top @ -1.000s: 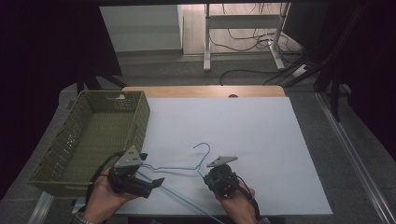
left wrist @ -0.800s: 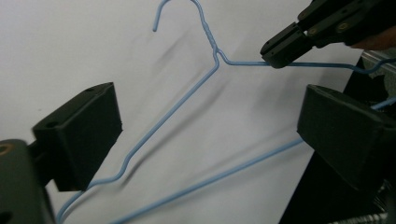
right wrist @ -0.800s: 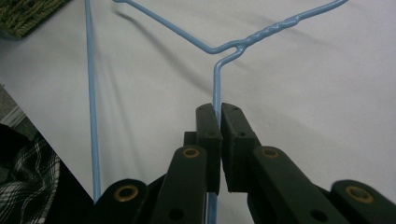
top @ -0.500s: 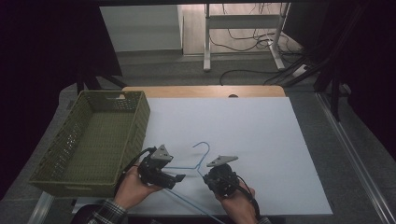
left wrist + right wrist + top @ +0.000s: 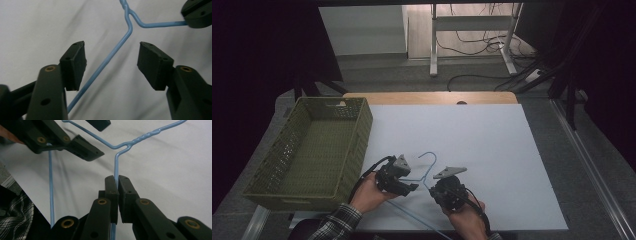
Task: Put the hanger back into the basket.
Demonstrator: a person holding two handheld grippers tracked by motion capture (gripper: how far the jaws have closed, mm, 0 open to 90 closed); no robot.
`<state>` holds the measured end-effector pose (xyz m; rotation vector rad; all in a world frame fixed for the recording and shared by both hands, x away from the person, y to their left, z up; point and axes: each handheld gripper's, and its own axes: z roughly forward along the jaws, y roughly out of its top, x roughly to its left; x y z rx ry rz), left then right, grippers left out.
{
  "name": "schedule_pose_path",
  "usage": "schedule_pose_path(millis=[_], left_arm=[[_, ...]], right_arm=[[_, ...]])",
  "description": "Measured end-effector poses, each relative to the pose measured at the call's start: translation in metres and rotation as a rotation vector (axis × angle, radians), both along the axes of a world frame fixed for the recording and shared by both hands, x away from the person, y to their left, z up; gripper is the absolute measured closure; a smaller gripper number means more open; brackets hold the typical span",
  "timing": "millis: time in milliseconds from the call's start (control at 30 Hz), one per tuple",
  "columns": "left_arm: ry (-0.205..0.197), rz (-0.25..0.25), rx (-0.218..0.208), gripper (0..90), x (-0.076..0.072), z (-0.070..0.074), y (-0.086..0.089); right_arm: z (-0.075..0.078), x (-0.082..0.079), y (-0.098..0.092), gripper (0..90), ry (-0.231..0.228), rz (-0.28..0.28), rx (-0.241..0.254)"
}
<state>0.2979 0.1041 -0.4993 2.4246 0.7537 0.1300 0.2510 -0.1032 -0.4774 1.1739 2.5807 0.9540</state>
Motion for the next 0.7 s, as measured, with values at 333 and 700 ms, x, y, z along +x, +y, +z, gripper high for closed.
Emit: schedule_pose_path(millis=[333,700], left_arm=[[-0.003,-0.038,0.036,58.3,0.0044,-0.0058,-0.003],[-0.066,-0.117,0.043,70.9,0.0041,-0.0048,0.0001]], right_arm=[[-0.0002,-0.0004,0.0003,86.7,-0.001,0.001,0.0],[-0.0016,0.0001,0.0003,86.3,0.005,0.001,-0.001]])
